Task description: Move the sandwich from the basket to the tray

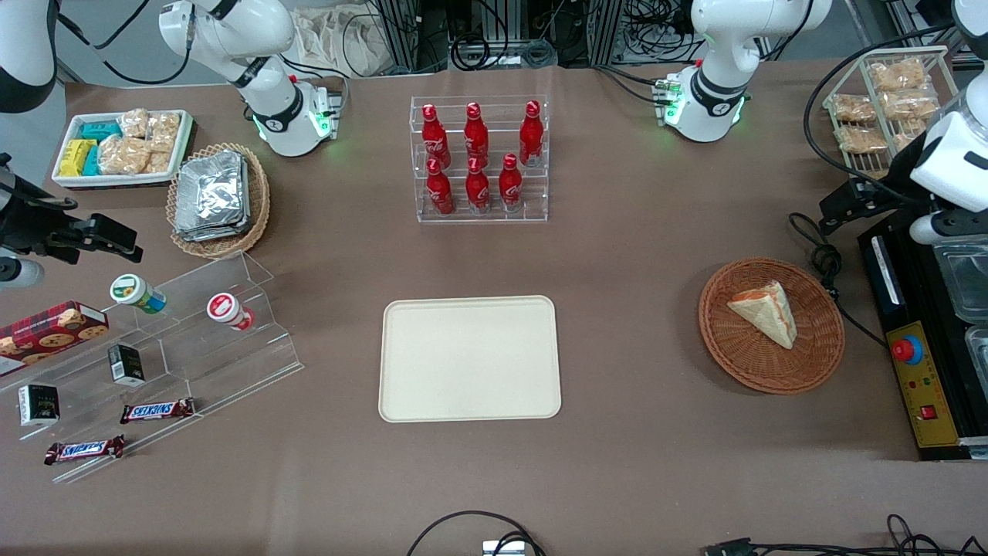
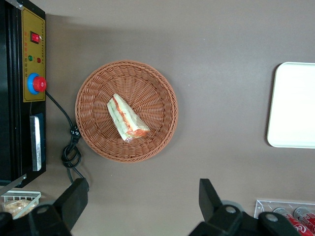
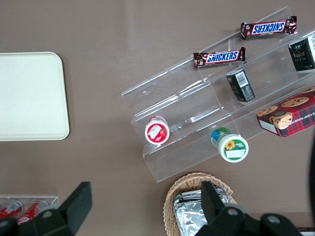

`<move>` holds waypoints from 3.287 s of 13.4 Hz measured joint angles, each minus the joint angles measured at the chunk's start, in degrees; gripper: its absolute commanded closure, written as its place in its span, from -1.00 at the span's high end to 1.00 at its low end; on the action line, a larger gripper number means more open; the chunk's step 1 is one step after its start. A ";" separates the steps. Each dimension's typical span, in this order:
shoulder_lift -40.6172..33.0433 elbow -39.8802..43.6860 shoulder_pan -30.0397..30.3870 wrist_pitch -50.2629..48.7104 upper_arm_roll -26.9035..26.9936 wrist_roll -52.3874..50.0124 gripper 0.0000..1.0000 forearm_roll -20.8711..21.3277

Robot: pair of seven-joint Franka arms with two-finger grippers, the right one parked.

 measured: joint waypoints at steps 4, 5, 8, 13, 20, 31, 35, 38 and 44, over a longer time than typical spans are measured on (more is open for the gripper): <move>0.14 0.09 0.00 -0.05 0.00 -0.54 1.00 -0.03; 0.37 0.10 0.01 -0.13 0.01 -0.84 1.00 -0.03; 2.36 -0.31 0.11 -0.39 0.16 -4.01 1.00 0.00; 3.98 -8.70 1.45 8.49 0.76 -9.55 1.00 0.05; 2.47 -27.92 3.11 28.52 1.00 -22.31 1.00 0.10; 3.89 -38.56 4.04 44.35 1.14 -30.75 0.88 0.11; 6.64 -39.18 4.51 48.82 1.15 -31.10 0.90 0.24; 9.12 -39.70 4.67 52.12 1.15 -31.13 0.91 0.25; 12.63 -42.07 4.70 59.60 1.19 -31.21 0.99 0.26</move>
